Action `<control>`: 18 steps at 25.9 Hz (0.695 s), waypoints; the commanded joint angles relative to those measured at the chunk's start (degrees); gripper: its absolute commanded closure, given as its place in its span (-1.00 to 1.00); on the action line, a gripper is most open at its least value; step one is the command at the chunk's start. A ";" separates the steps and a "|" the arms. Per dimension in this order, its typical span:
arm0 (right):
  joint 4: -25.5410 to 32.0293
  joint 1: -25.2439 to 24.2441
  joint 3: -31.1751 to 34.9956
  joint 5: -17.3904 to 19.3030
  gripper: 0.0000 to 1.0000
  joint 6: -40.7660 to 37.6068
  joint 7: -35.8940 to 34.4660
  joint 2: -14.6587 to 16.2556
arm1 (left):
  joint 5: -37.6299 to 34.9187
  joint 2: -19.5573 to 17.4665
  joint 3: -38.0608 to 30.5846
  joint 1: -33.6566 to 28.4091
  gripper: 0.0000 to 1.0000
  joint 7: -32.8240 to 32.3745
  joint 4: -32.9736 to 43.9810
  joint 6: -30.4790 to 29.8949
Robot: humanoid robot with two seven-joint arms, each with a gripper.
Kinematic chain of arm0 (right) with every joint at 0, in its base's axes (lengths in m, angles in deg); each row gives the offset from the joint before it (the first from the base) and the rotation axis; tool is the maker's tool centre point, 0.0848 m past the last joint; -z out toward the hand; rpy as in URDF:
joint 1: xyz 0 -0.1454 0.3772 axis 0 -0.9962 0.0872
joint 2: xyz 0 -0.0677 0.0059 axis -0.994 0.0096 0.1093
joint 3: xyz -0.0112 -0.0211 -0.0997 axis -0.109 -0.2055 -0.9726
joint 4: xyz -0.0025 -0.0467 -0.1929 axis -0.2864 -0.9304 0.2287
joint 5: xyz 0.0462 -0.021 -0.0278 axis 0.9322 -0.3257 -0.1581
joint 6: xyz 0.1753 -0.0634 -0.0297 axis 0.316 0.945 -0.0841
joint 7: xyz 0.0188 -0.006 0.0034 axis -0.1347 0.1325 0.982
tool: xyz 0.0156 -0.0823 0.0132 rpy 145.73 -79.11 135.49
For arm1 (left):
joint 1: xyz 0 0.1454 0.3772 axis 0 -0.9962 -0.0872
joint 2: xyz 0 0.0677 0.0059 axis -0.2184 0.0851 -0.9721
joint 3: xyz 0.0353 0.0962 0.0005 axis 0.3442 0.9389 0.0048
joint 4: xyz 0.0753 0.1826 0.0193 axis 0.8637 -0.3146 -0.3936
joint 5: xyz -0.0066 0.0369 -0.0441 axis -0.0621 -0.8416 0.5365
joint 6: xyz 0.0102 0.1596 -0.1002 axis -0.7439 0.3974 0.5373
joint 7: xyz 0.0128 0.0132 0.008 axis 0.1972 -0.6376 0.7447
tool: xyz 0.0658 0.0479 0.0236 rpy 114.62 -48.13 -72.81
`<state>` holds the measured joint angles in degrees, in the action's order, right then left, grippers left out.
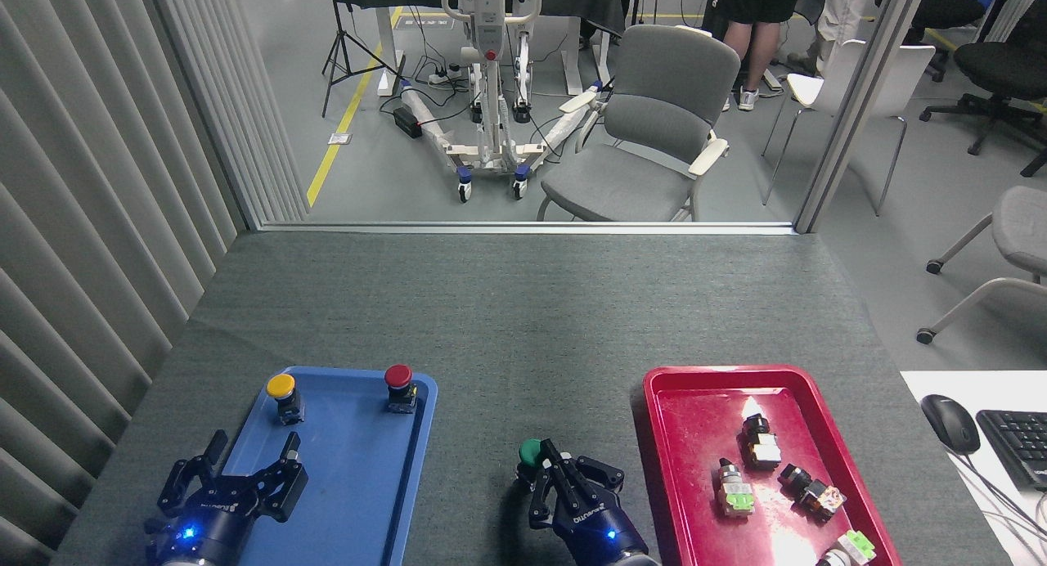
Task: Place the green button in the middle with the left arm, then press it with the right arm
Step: 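Move the right hand over the green button and press down, then lift the right hand off the green button and retract it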
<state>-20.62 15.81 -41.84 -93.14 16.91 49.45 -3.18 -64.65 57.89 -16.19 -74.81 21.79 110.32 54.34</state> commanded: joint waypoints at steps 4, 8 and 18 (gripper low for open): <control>1.88 -0.10 0.52 0.52 1.00 -0.02 -3.86 0.06 | 0.02 0.12 -0.03 -0.02 -1.00 -0.09 0.22 -0.02; 3.03 -0.02 0.69 2.99 0.87 0.59 -4.66 0.50 | 0.11 0.12 -0.03 -0.02 -1.00 -0.18 0.04 -0.02; 8.13 -0.98 3.68 7.91 -0.99 5.78 -5.62 5.51 | 0.11 0.03 -1.26 0.07 -1.00 -0.27 0.04 -0.02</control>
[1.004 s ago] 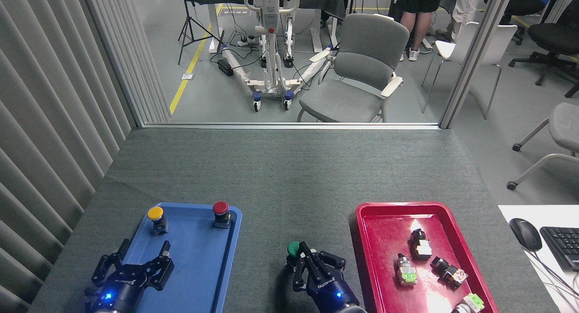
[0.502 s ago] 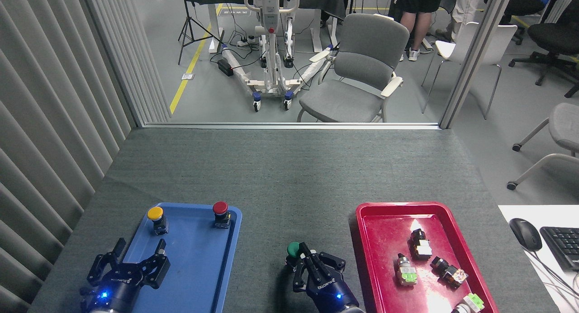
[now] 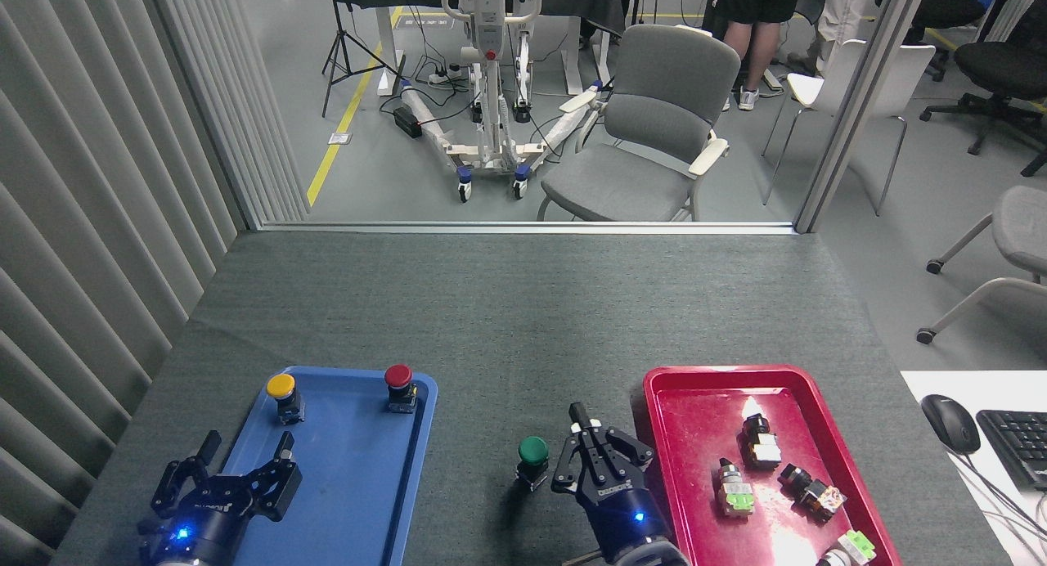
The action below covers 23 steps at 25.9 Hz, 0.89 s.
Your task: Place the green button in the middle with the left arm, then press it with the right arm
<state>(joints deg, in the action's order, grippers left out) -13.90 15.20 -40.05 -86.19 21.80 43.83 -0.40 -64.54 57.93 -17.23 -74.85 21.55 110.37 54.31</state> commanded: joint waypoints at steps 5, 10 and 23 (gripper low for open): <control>2.82 -3.19 6.47 1.75 -0.99 0.71 0.00 6.60 | 0.17 -0.27 -1.01 0.02 -1.00 -0.03 -0.01 0.01; 7.12 -8.37 11.74 1.92 -0.99 -0.17 0.27 9.15 | 0.17 -0.27 -1.01 -0.07 -1.00 -0.03 -0.09 0.01; 13.45 -16.55 18.95 1.22 -0.99 -2.46 0.53 9.24 | 0.17 -0.27 -1.80 -0.16 -1.00 0.15 -0.18 0.01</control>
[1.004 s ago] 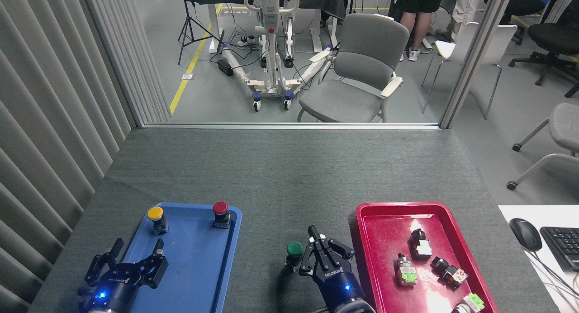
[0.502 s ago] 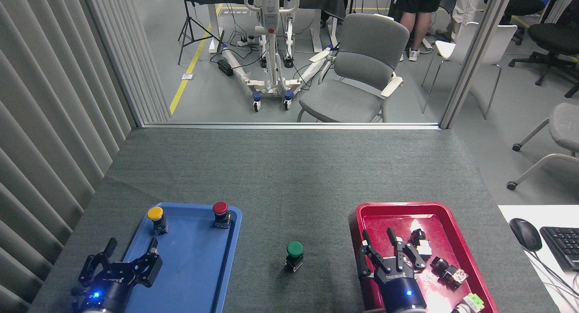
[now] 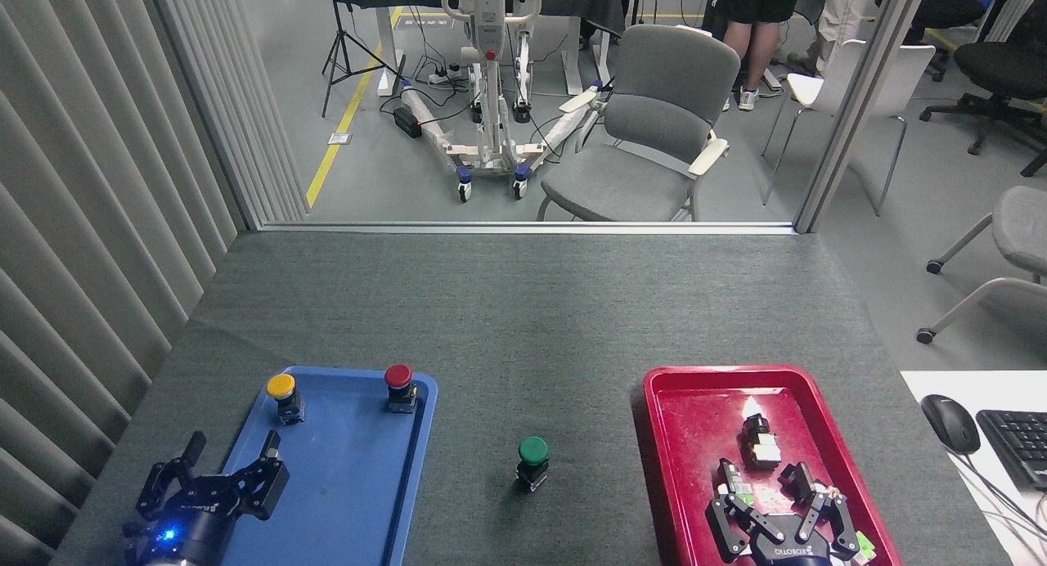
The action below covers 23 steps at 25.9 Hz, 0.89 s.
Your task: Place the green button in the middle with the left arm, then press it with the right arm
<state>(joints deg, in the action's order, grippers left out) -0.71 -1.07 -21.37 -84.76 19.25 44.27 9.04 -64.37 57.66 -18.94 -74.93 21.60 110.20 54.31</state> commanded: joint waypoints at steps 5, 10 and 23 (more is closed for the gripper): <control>0.17 -0.10 0.18 -2.14 -1.00 0.36 -0.18 -0.38 | -0.09 0.00 -0.18 0.01 -1.00 0.36 -1.24 0.01; 0.17 0.08 0.27 -2.76 -0.99 0.71 -0.71 -0.29 | -0.09 -0.09 -0.62 0.01 -1.00 0.62 -2.04 0.01; -0.18 0.43 0.09 0.32 -1.00 0.09 -1.06 -1.08 | 0.00 -0.09 -2.38 0.10 -1.00 0.71 -3.62 -0.08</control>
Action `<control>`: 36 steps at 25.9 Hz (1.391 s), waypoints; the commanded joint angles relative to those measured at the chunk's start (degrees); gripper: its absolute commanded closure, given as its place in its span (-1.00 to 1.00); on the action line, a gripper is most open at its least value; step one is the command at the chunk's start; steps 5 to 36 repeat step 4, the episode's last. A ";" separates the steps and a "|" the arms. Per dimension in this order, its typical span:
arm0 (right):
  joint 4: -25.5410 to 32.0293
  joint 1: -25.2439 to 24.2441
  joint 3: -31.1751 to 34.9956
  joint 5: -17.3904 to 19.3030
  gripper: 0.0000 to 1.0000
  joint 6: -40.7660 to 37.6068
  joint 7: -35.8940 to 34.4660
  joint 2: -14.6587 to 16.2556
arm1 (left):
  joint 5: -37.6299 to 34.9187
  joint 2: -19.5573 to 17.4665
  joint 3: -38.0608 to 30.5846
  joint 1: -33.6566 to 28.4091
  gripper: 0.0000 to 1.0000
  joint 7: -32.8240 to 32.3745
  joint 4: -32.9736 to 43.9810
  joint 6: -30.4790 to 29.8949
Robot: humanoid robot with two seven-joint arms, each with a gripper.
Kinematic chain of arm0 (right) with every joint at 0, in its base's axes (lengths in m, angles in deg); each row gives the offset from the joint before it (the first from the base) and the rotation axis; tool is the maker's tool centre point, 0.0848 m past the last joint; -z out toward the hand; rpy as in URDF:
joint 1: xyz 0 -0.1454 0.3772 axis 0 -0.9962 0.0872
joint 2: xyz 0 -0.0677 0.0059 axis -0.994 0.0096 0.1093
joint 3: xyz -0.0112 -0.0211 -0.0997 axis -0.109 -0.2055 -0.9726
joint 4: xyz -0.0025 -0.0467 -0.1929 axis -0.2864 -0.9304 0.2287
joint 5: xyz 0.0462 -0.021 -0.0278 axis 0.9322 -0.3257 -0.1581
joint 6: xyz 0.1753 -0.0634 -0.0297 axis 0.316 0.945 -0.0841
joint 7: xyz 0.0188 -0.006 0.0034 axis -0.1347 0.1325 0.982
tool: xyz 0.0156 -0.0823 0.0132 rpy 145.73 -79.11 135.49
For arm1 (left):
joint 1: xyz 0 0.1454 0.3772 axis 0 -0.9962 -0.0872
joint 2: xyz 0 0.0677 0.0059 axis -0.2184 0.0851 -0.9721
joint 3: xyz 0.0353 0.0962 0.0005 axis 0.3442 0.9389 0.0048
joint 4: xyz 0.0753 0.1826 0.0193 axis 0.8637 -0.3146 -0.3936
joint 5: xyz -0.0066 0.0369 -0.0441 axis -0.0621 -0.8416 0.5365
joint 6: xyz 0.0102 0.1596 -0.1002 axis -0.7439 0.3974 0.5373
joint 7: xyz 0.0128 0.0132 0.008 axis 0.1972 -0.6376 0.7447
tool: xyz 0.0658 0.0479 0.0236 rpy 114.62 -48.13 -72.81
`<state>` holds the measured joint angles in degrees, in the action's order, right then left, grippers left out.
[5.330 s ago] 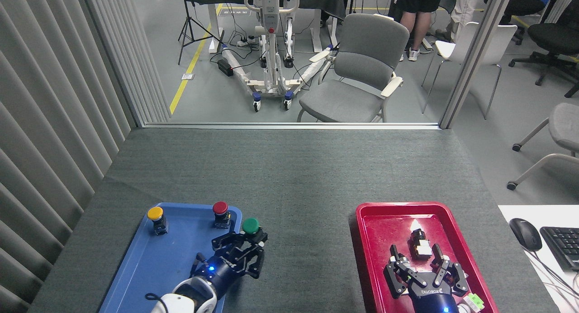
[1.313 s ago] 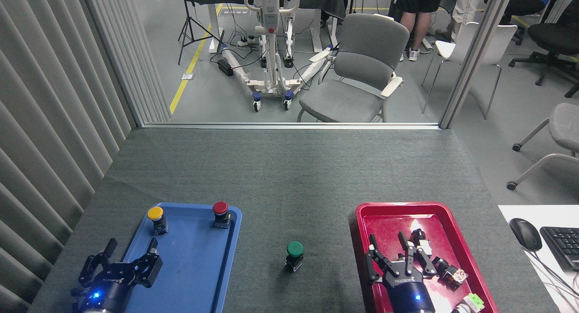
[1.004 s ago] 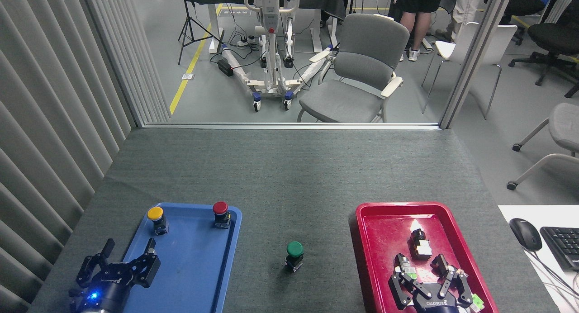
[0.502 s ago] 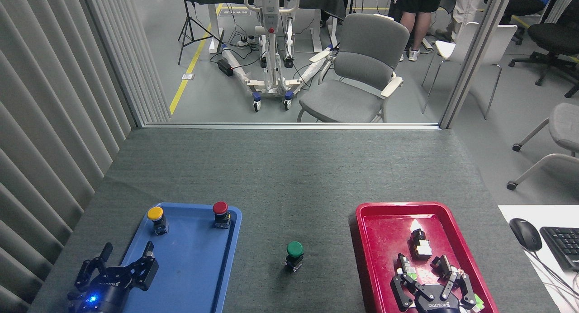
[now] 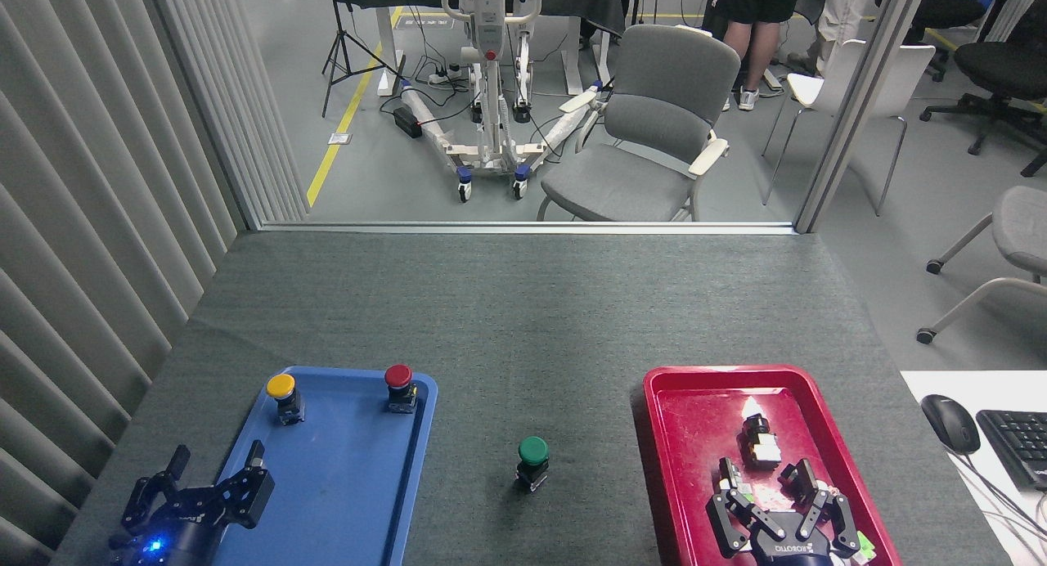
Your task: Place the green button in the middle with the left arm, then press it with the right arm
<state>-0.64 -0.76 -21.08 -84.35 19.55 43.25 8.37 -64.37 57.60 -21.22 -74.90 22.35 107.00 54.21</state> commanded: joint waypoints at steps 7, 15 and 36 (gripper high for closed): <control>-0.17 0.12 -0.28 -1.41 -1.00 -0.12 -0.12 -0.59 | 0.26 -0.03 -0.80 0.16 -1.00 -0.04 -0.42 -0.07; -0.17 0.12 -0.28 -1.41 -1.00 -0.12 -0.12 -0.59 | 0.26 -0.03 -0.80 0.16 -1.00 -0.04 -0.42 -0.07; -0.17 0.12 -0.28 -1.41 -1.00 -0.12 -0.12 -0.59 | 0.26 -0.03 -0.80 0.16 -1.00 -0.04 -0.42 -0.07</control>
